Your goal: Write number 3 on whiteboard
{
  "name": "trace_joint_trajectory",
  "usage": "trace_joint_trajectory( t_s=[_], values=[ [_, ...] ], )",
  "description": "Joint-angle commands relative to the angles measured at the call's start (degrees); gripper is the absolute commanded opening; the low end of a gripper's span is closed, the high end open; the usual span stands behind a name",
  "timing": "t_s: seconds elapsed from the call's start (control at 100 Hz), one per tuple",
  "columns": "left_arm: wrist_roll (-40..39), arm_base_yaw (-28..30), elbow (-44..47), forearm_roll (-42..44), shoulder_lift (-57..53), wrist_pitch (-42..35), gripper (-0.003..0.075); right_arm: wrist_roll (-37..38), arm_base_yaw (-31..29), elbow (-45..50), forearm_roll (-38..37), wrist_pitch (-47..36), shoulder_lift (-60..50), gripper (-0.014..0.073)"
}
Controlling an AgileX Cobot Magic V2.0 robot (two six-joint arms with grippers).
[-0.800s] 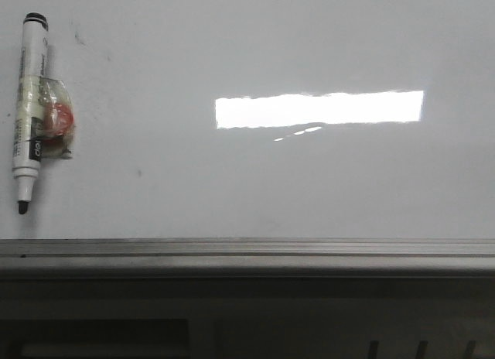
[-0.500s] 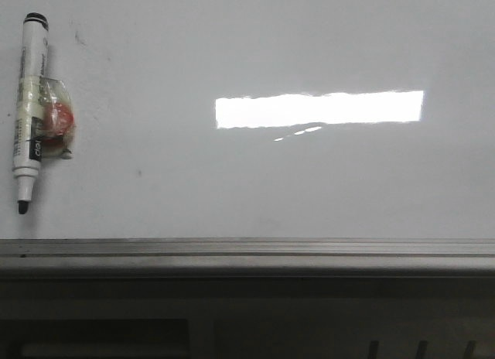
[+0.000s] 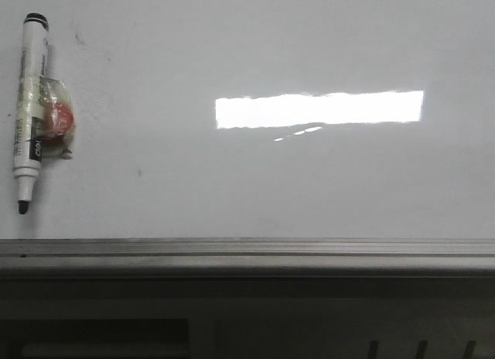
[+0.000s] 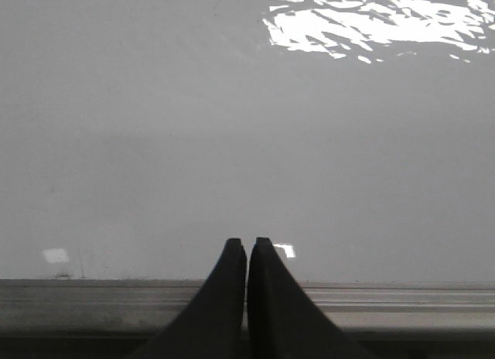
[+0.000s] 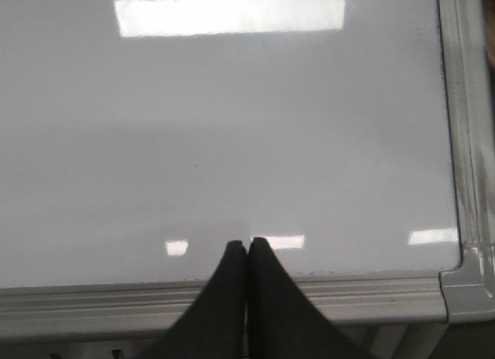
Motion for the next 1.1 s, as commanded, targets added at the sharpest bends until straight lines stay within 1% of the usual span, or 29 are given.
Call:
trace_joint_trajectory(
  t_s=[0.0, 0.18, 0.8, 0.91, 1.09],
  values=[
    [-0.6, -0.1, 2.0, 0.1, -1.5, -2.8, -0.002, 0.0, 0.1, 1.4, -0.9, -0.6, -1.0, -0.0064],
    [-0.6, -0.1, 2.0, 1.6, -1.5, -2.9, -0.002, 0.0, 0.1, 1.4, -0.9, -0.9, -1.0, -0.0064],
    [-0.6, -0.1, 2.0, 2.2, -1.5, -5.8, -0.002, 0.0, 0.1, 1.4, -0.9, -1.2, -1.0, -0.0064],
    [-0.6, -0.1, 2.0, 2.2, -1.5, -7.1, -0.002, 0.0, 0.1, 1.4, 0.0, -4.5, -1.0, -0.0064],
    [-0.6, -0.1, 2.0, 2.2, -1.5, -7.2, -0.002, 0.0, 0.1, 1.4, 0.5, -13.8, -1.0, -0.0064]
  ],
)
